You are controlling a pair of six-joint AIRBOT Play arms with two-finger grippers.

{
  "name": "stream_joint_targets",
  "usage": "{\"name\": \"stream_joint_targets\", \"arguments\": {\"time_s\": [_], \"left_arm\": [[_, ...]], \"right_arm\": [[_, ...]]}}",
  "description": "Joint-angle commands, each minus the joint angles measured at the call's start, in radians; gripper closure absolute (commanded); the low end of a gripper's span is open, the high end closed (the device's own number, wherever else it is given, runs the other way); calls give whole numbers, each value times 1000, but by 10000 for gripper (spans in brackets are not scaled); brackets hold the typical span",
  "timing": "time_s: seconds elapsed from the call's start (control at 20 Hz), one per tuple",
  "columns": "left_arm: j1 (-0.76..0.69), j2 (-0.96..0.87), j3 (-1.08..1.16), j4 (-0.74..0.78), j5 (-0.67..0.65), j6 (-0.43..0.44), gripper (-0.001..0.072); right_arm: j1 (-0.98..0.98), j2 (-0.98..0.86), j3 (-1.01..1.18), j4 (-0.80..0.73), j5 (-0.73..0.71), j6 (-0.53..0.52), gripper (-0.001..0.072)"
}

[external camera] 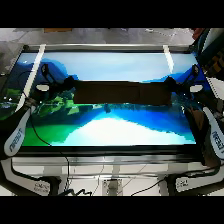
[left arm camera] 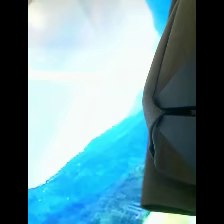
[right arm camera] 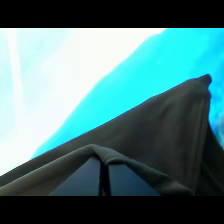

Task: Fold the clothes and pants, and hang the long-sleeved shirts on hangers.

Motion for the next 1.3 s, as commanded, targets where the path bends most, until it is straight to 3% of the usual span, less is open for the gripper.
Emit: {"name": "stream_joint_targets", "arguments": {"time_s": [0.0,0.1,0.15,0.2,0.25,0.45,0.7,0.85,1.1,1.25], "left_arm": [[-16,-74,45,0,19,-9,690],[-21,-90,45,1,20,-8,687],[-21,-92,45,3,16,-8,561],[-21,-90,45,3,9,-8,164],[-21,-87,45,3,-5,0,18],[37,-45,45,85,-138,28,6],[204,-33,45,269,-431,-121,14],[238,-36,45,375,-504,-192,15],[184,-118,49,286,-500,-191,15],[147,-183,60,142,-497,-131,15]], "right_arm": [[16,-104,81,-13,-39,6,697],[32,-130,89,-14,-58,6,693],[38,-134,89,-17,-51,6,529],[40,-134,89,-21,-49,6,170],[43,-132,89,-23,-49,6,16],[42,-118,89,-57,10,6,30],[42,-109,89,-119,117,-3,30],[53,-109,100,-119,216,-66,30],[137,-109,183,-120,306,-92,30],[209,-109,227,-121,322,-92,30]]}}
